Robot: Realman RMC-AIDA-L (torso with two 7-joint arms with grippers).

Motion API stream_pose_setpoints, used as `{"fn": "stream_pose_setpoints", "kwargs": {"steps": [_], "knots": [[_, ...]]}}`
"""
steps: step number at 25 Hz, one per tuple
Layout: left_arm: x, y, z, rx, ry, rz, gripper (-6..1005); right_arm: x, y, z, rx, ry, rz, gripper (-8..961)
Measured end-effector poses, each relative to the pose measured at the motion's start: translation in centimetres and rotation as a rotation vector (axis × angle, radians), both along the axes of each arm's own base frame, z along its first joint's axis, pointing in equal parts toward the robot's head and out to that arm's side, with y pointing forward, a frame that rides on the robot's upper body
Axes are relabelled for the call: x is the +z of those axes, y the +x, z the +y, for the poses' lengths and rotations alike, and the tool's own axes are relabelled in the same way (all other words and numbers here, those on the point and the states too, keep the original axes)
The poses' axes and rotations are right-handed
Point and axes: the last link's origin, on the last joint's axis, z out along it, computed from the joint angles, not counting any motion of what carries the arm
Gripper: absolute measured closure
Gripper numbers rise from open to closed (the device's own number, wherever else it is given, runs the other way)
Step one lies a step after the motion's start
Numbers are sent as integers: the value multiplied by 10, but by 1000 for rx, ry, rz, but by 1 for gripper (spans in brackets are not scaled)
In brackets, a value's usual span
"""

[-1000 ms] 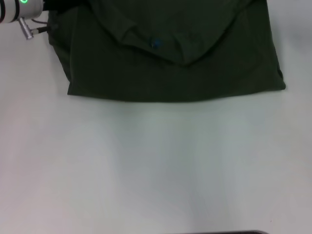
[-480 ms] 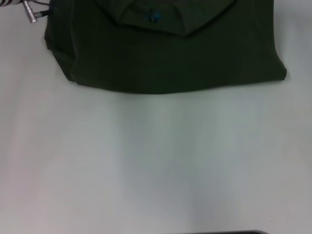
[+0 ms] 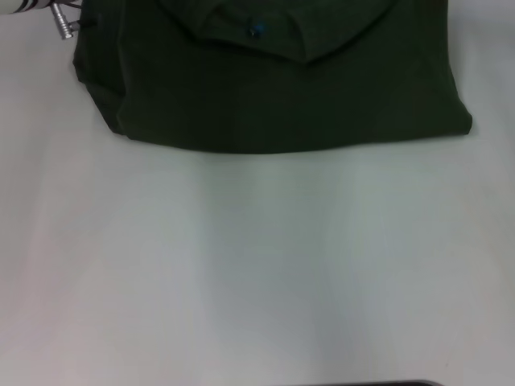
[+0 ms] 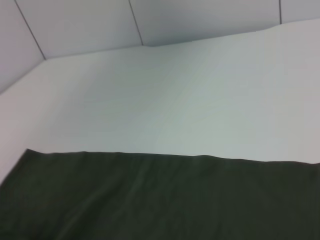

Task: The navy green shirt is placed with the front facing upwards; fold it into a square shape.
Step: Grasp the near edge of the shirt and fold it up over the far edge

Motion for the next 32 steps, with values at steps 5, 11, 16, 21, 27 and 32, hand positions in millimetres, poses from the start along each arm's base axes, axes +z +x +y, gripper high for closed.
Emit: {"fn": "stream_pose_setpoints", "kwargs": {"steps": [5,11,16,21,27,32], "knots": [[-3,1,0,-5,-3,17,958,-8,-1,5,1,7,-64,926],[-5,2,0,-3,10,23,957,-19,-7,13,14,13,-152,924],[-5,2,0,0,23,21,957,-23,-15,17,34,18,-171,925],[-3,-3,0,25,43,12,957,-23,-21,21,50,23,-185,926],[-5,-4,0,29,50,22,957,-22,-20,22,48,42,-193,924],[-7,-3,-1,15,39,36,946,-24,-16,21,40,38,-198,925]]}}
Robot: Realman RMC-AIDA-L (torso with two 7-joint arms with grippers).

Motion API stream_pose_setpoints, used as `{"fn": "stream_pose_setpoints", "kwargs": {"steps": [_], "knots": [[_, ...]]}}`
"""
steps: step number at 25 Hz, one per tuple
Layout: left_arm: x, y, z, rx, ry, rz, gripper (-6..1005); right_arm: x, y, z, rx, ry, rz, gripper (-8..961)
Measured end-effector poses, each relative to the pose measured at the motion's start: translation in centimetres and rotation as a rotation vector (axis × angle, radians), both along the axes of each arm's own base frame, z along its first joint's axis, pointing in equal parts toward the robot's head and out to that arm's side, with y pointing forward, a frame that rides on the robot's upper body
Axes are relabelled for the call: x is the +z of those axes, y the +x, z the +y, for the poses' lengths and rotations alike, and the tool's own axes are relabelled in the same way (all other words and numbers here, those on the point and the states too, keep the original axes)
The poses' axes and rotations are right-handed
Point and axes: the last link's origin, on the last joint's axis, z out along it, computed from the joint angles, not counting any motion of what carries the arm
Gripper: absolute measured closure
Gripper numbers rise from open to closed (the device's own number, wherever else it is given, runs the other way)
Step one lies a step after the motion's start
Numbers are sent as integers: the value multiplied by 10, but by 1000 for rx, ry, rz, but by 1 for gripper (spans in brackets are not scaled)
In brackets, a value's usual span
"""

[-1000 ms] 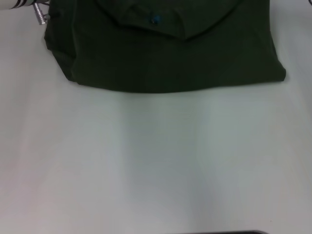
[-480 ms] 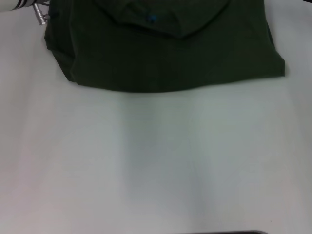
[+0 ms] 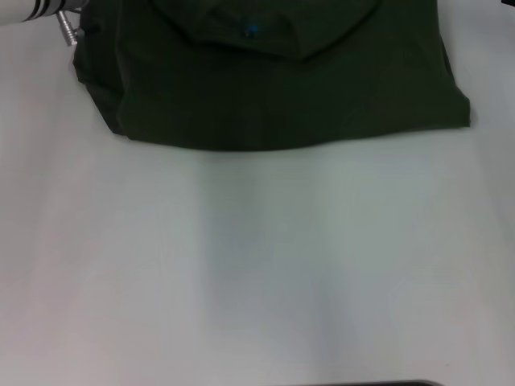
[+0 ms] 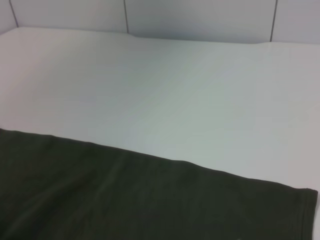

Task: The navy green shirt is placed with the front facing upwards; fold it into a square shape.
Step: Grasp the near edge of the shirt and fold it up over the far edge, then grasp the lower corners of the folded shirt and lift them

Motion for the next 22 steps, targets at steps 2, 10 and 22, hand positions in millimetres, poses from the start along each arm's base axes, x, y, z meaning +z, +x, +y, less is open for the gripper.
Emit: {"fn": "stream_pose_setpoints", "kwargs": {"steps": [2,10,22], "knots": [[-1,-1,-1,3,-10,-1,922,-2,0,-1,2,-8,-7,926],[-8,-5,-4,23,-31,-11,826,-9,-1,3,4,-31,-66,797],[42,-46,-7,143,-28,-85,417,24,24,-21,-127,-124,138,288]]}}
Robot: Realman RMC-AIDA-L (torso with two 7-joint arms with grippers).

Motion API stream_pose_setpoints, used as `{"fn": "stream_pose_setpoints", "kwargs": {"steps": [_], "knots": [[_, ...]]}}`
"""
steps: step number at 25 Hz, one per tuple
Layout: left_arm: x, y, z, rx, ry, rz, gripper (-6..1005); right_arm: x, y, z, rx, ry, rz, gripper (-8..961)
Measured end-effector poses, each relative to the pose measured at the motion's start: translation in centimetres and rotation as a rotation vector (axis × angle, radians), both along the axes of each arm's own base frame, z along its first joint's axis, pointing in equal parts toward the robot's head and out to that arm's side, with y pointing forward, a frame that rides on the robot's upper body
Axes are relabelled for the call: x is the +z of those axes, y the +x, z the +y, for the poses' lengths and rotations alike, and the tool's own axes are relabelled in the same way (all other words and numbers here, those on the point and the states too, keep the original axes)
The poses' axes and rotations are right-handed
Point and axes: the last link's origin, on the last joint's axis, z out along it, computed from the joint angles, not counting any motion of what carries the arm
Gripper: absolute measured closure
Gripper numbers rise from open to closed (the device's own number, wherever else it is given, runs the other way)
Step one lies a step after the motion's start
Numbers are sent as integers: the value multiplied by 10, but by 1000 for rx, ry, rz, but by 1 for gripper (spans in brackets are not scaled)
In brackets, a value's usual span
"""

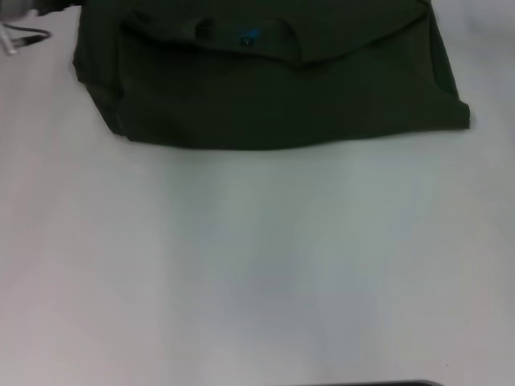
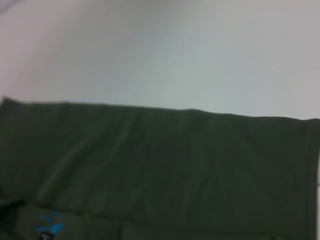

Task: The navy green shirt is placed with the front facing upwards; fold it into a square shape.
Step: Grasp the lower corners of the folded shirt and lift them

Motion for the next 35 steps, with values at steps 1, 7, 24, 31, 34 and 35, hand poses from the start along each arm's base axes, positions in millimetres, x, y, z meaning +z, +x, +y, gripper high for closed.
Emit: {"fn": "stream_pose_setpoints", "kwargs": {"steps": [1,7,24,31,34,35], "knots": [[9,-6,0,14,3,-2,387,5,4,-4,-5,5,21,265],[46,-29,-14,51,-26,-52,266,29,18,-34,-3,-21,149,168],[50,-49,-127,-69,-307,-453,276,44,73,-183,228,-14,551,173],[18,-68,-132,27,-301,-437,276,31,88,-197,183,8,570,177],[4,-66,-127,12,-282,-401,275,29,87,-195,186,0,575,177],[1,-64,-124,8,-273,-392,275,28,87,-195,187,-2,576,177]]}}
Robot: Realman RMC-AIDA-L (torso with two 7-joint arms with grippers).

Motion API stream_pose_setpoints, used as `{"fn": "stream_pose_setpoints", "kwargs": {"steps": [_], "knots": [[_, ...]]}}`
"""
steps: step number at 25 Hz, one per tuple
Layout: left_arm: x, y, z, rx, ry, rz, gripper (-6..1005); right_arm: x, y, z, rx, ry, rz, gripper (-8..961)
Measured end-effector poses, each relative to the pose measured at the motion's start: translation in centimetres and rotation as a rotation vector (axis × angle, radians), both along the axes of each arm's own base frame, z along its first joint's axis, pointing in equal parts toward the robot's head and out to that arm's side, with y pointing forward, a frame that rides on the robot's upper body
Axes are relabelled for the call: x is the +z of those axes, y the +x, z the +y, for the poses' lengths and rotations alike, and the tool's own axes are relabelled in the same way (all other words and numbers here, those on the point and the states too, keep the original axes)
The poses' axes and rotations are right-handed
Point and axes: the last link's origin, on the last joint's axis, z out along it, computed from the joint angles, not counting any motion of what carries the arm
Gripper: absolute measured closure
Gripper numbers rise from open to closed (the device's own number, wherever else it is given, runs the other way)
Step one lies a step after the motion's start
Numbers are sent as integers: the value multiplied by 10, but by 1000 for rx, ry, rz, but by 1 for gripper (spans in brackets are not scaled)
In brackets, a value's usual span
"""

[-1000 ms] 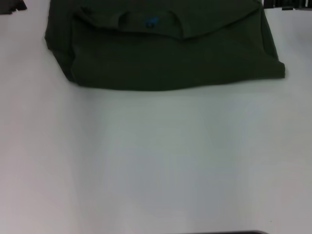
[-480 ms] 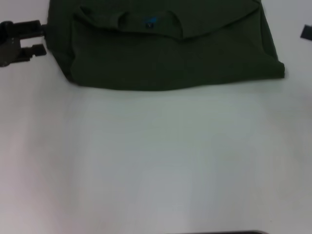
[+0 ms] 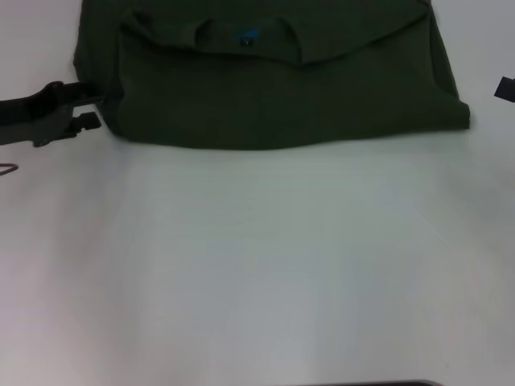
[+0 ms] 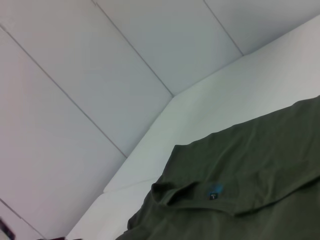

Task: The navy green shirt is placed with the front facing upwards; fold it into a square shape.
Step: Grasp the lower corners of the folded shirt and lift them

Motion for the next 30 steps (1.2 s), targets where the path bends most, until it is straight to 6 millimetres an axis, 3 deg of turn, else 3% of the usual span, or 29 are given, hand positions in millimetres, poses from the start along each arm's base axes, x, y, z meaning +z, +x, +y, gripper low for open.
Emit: {"fn": "stream_pose_setpoints", "kwargs": {"steps": [8,16,30], "knots": [[-24,8,18,-16,1,105,275,0,-1,1,3,0,0,175],[-39,15,22,-28,-33,121,275,1,1,-1,-3,4,1,176],[-47,23,27,-33,-56,143,275,1,2,-3,-5,1,7,176]]}}
